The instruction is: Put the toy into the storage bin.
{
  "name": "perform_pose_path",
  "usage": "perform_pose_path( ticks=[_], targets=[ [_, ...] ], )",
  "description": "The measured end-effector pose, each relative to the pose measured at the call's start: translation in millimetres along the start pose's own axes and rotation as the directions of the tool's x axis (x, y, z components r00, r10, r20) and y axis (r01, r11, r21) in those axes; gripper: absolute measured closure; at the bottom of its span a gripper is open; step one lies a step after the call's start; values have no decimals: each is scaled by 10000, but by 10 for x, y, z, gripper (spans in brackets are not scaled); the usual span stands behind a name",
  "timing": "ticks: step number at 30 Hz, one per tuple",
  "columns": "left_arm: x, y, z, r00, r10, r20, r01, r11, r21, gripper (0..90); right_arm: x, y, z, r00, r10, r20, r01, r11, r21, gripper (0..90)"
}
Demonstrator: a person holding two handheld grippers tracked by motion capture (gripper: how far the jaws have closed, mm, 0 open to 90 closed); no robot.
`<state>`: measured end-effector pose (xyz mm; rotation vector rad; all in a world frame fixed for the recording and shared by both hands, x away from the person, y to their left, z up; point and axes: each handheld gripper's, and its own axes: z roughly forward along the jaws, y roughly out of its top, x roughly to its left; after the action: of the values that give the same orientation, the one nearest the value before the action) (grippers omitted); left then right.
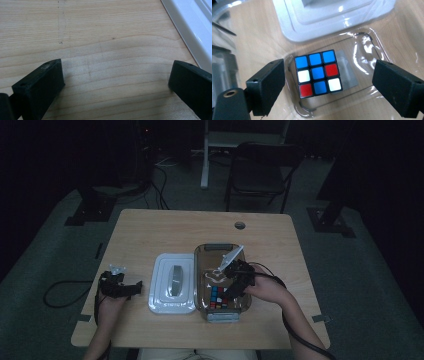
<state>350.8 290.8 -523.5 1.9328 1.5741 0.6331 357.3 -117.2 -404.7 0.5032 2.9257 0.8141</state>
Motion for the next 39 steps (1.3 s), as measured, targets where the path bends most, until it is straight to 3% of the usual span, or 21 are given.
perform_pose_path(
  ticks=[4, 7, 9, 11, 15, 16, 17, 21, 22, 23, 25, 26, 27, 28, 29, 31, 32, 33, 36, 37, 39],
  targets=[
    [0, 0, 0, 10000, -1, -3, 1, 10000, -1, 6, -21, -56, -37, 9996, 203, 211, -193, 9986, -488, 111],
    [0, 0, 0, 10000, -5, 0, 5, 10000, -2, 6, -36, -115, -95, 9981, 527, 329, -482, 9909, -1259, 112],
    [0, 1, -1, 10000, 1, 0, -1, 10000, 17, 6, -47, -147, -140, 9966, 697, 441, -606, 9815, -1814, 112],
    [0, 1, -1, 10000, 2, 0, -2, 10000, 18, 6, -64, -189, -201, 9915, 1109, 676, -898, 9615, -2599, 112],
    [0, 0, 1, 10000, -6, -3, 6, 10000, -8, 6, -98, -275, -298, 9794, 1635, 1186, -1137, 9316, -3453, 112],
    [0, 0, 1, 10000, -6, -3, 6, 10000, -8, 6, -98, -275, -298, 9794, 1635, 1186, -1137, 9316, -3453, 112],
    [0, 0, 1, 10000, -6, -3, 6, 10000, -8, 6, -122, -330, -344, 9687, 2021, 1444, -1348, 9160, -3777, 112],
    [-1, 0, 1, 10000, 7, 3, -7, 10000, -7, 6, -170, -463, -424, 9508, 2598, 1690, -1634, 8835, -4390, 112],
    [-1, 0, 1, 10000, 7, 3, -7, 10000, -7, 7, -170, -463, -424, 9508, 2598, 1690, -1634, 8835, -4390, 112],
    [0, 0, -2, 10000, 52, 14, -52, 10000, 20, 6, -191, -533, -456, 9412, 2846, 1823, -1738, 8702, -4611, 112],
    [-3, 0, 0, 9999, 111, 78, -111, 9999, 1, 6, -212, -607, -475, 9327, 3099, 1844, -1907, 8578, -4772, 112],
    [-3, 0, 0, 9999, 111, 78, -111, 9999, 1, 6, -212, -607, -475, 9327, 3099, 1844, -1907, 8578, -4772, 112],
    [-4, 1, -1, 9999, 133, 90, -133, 9999, 16, 6, -222, -681, -484, 9211, 3378, 1936, -2030, 8409, -5017, 112],
    [-4, 1, -1, 9999, 133, 90, -133, 9999, 16, 6, -222, -681, -484, 9211, 3378, 1936, -2030, 8409, -5017, 112],
    [-3, 1, -2, 9998, 155, 95, -155, 9999, 34, 6, -232, -766, -501, 9106, 3642, 1954, -2154, 8216, -5278, 112],
    [-2, 1, -2, 9998, 162, 96, -163, 9999, 38, 6, -243, -832, -521, 8978, 3881, 2081, -2211, 8060, -5490, 112],
    [-2, 1, -2, 9998, 162, 96, -163, 9999, 38, 6, -243, -832, -521, 8978, 3881, 2081, -2211, 8060, -5490, 112],
    [-2, 2, -2, 9998, 156, 93, -156, 9999, 40, 6, -258, -915, -544, 8812, 4175, 2215, -2267, 7847, -5770, 112],
    [-2, 2, -2, 9998, 153, 94, -153, 9999, 36, 6, -274, -977, -558, 8708, 4356, 2277, -2354, 7763, -5848, 112],
    [-2, 2, -1, 9998, 152, 94, -152, 9999, 30, 6, -287, -1045, -559, 8549, 4572, 2453, -2420, 7695, -5911, 112],
    [-2, 2, -1, 9998, 150, 95, -151, 9999, 22, 6, -303, -1118, -547, 8425, 4763, 2516, -2541, 7632, -5941, 113]
  ],
)
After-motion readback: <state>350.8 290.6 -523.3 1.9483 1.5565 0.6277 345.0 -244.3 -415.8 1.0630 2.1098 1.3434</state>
